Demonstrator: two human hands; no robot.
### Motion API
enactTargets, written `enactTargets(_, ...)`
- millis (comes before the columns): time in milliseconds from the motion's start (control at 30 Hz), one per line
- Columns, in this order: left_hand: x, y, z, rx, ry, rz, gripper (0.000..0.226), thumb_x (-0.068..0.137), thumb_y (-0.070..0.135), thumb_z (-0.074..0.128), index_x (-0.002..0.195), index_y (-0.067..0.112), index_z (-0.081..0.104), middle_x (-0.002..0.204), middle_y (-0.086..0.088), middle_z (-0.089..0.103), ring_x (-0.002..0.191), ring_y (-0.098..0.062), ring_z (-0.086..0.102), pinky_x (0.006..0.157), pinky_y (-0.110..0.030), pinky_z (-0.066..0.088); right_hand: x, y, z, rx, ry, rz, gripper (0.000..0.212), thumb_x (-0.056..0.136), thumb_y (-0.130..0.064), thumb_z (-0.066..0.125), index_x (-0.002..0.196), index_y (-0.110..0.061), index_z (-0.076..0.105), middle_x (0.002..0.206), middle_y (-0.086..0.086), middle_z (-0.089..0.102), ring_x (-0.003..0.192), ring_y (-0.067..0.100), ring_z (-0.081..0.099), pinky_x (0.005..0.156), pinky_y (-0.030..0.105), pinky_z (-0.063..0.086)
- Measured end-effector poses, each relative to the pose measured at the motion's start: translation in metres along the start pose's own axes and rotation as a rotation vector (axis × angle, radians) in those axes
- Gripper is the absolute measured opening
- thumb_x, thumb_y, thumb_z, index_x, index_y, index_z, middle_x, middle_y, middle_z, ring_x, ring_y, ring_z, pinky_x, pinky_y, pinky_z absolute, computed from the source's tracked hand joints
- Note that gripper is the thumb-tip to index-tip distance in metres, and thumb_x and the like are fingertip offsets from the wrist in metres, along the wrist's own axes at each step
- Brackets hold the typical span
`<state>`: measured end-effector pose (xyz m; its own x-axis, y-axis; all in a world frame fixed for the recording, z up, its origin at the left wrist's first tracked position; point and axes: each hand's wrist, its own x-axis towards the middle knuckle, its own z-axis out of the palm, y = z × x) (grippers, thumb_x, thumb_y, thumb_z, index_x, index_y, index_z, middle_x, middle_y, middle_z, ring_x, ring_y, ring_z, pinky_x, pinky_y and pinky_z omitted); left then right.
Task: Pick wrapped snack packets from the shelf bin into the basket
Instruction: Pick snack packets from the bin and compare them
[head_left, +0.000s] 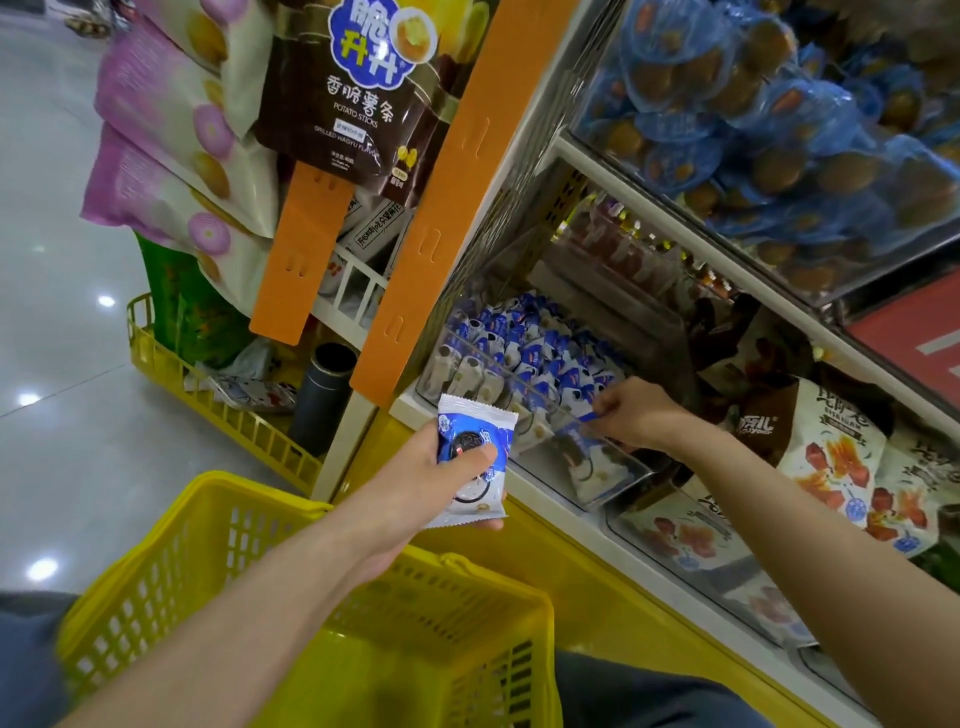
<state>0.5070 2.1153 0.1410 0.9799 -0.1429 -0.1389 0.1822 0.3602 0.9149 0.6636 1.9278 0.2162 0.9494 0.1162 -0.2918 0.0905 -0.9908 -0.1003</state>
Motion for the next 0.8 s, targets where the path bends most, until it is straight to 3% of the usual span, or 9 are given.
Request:
enactTargets(100,0.001,-0.001,0.001,0.013,0.003,-0.012,0.030,0.091,0.027,0.054,0.121,0.025,0.048,0.099,-0.003,0.071,0.077,-0.024,0.071,0.093,-0.041,0.049,0.010,-0.003,0.010,0.045,0.077,-0.001,0.031,0.086,-0.024,0.063,0.059,-0.018,0.048,0.064,0.000,0.047,0.055,0.009,0.044,0.050,0.020,0.036)
enactTargets(200,0.003,-0.001,0.001,0.017,0.007,-0.021,0.031,0.091,0.027,0.054,0.121,0.025,0.049,0.100,-0.003,0.071,0.077,-0.024,0.071,0.086,-0.035,0.052,0.019,-0.008,0.015,0.267,0.145,0.006,0.035,0.086,-0.024,0.063,0.056,-0.014,0.049,0.056,0.004,0.049,0.045,0.010,0.043,0.045,0.018,0.035)
enactTargets(300,0.006,-0.003,0.001,0.010,0.012,-0.029,0.029,0.091,0.026,0.054,0.120,0.025,0.050,0.096,-0.003,0.071,0.077,-0.026,0.071,0.080,-0.033,0.054,0.024,-0.009,0.018,0.241,0.122,-0.029,0.038,0.087,-0.025,0.062,0.054,-0.014,0.048,0.052,0.003,0.045,0.045,0.011,0.040,0.048,0.020,0.035)
enactTargets(400,0.006,-0.004,0.002,0.006,0.012,-0.044,0.031,0.090,0.026,0.055,0.121,0.024,0.049,0.099,-0.005,0.070,0.077,-0.026,0.071,0.073,-0.031,0.055,0.025,-0.006,0.017,0.298,0.056,-0.033,0.031,0.089,-0.028,0.059,0.063,-0.010,0.056,0.060,0.006,0.053,0.050,0.012,0.049,0.054,0.020,0.040)
enactTargets(467,0.007,-0.005,0.003,-0.007,0.018,-0.059,0.031,0.090,0.026,0.055,0.120,0.023,0.048,0.101,-0.007,0.070,0.079,-0.027,0.071,0.077,-0.035,0.056,0.022,-0.007,0.015,0.332,0.061,-0.030,0.029,0.091,-0.030,0.056,0.075,-0.006,0.063,0.066,0.006,0.061,0.049,0.007,0.055,0.051,0.017,0.042)
enactTargets(567,0.009,-0.007,0.004,-0.072,0.055,-0.083,0.031,0.091,0.021,0.055,0.120,0.019,0.046,0.101,-0.009,0.070,0.084,-0.029,0.070,0.078,-0.043,0.056,0.013,-0.012,0.015,0.316,0.194,-0.034,0.024,0.094,-0.030,0.051,0.099,-0.011,0.063,0.089,0.003,0.064,0.068,0.009,0.058,0.061,0.019,0.045)
enactTargets(633,0.009,-0.008,0.004,-0.064,0.083,-0.081,0.029,0.091,0.021,0.055,0.120,0.020,0.047,0.101,-0.009,0.070,0.086,-0.030,0.070,0.083,-0.046,0.054,-0.001,-0.016,0.015,0.317,0.387,-0.105,0.021,0.094,-0.029,0.050,0.108,-0.018,0.061,0.096,-0.004,0.060,0.077,0.004,0.054,0.071,0.019,0.042)
enactTargets(700,0.008,-0.011,0.003,-0.008,0.101,-0.060,0.029,0.091,0.025,0.055,0.119,0.022,0.049,0.105,-0.007,0.069,0.089,-0.025,0.069,0.089,-0.045,0.052,-0.023,-0.022,0.021,0.391,0.539,-0.276,0.016,0.094,-0.028,0.050,0.106,-0.023,0.060,0.092,-0.012,0.060,0.077,-0.002,0.054,0.068,0.010,0.041)
enactTargets(800,0.006,-0.015,0.002,0.080,0.122,-0.012,0.030,0.089,0.032,0.056,0.119,0.029,0.050,0.111,0.004,0.067,0.096,-0.008,0.066,0.084,-0.027,0.050,-0.060,-0.032,0.042,0.502,0.518,-0.462,0.012,0.092,-0.032,0.047,0.099,-0.031,0.056,0.086,-0.016,0.060,0.081,-0.004,0.057,0.068,0.010,0.048)
